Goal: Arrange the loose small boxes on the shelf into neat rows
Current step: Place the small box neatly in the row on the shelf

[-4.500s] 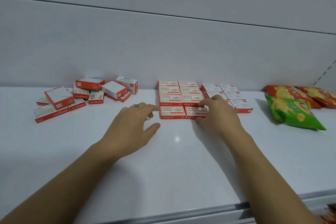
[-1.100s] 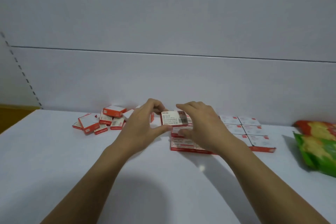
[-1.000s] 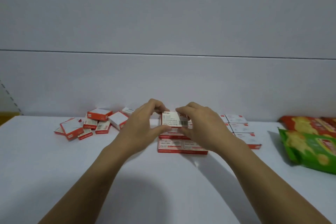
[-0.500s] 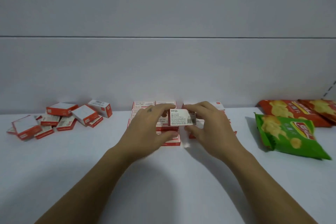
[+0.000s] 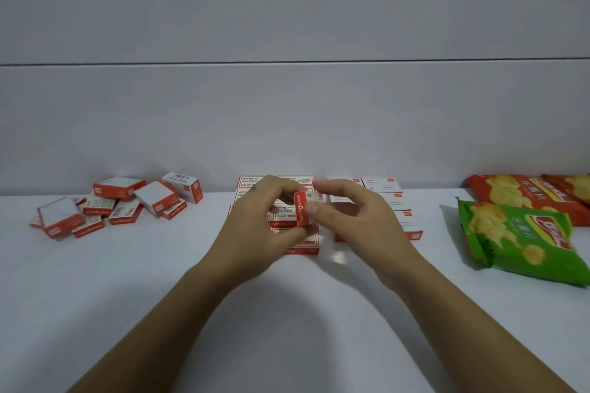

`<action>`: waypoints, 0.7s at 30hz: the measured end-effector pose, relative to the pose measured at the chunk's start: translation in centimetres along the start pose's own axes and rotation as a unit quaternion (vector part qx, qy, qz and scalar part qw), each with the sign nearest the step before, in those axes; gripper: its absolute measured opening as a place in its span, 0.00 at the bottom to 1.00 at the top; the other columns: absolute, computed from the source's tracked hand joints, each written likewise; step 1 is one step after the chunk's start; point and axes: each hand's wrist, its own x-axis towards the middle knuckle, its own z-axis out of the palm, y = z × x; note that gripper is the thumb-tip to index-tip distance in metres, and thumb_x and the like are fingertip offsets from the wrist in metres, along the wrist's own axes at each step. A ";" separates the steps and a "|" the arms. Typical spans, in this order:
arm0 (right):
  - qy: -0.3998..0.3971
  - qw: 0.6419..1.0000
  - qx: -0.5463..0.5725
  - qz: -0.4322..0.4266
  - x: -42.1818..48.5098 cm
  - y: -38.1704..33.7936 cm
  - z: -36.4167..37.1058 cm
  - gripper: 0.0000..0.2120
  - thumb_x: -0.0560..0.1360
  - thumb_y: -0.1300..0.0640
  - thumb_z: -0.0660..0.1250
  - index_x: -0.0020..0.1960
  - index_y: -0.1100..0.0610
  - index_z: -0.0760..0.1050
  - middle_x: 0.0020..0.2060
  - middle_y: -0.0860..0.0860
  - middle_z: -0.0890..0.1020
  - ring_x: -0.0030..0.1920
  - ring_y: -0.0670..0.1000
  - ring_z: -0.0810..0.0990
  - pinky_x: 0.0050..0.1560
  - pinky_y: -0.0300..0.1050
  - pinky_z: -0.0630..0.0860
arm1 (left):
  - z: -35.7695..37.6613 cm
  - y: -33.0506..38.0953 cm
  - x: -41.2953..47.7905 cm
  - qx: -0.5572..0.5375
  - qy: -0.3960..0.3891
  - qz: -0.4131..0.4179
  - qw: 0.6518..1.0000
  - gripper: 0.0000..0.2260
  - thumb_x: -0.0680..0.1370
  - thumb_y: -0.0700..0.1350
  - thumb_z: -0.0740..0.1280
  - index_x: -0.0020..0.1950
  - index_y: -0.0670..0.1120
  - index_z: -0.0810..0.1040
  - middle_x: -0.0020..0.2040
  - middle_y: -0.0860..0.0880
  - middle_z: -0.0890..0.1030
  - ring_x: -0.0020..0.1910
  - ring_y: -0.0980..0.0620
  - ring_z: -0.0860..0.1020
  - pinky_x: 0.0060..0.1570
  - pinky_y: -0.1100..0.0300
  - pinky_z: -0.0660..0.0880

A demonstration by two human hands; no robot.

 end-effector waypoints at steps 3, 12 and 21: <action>0.019 1.000 0.004 0.007 -0.1 0.2 0.4 0.19 0.68 0.54 0.76 0.57 0.50 0.77 0.41 0.49 0.86 0.42 0.45 0.85 0.36 0.32 0.75 | 0.3 0.0 -0.1 0.018 -0.002 0.037 0.999 0.14 0.70 0.54 0.72 0.52 0.55 0.74 0.50 0.59 0.76 0.51 0.57 0.75 0.48 0.62 0.73; -0.048 0.961 0.264 0.065 0.2 0.3 0.2 0.24 0.67 0.62 0.70 0.62 0.61 0.74 0.55 0.62 0.81 0.52 0.59 0.82 0.53 0.52 0.80 | 0.0 -0.7 0.0 0.027 -0.040 0.006 0.999 0.18 0.70 0.51 0.73 0.57 0.59 0.72 0.56 0.58 0.73 0.56 0.58 0.72 0.56 0.55 0.73; 0.045 0.994 0.085 0.058 0.7 0.4 0.4 0.17 0.75 0.69 0.58 0.51 0.57 0.83 0.45 0.54 0.86 0.49 0.53 0.84 0.53 0.50 0.79 | -0.6 -0.7 0.2 -0.028 -0.058 -0.093 0.994 0.18 0.70 0.49 0.75 0.55 0.62 0.72 0.52 0.62 0.77 0.49 0.66 0.75 0.46 0.70 0.75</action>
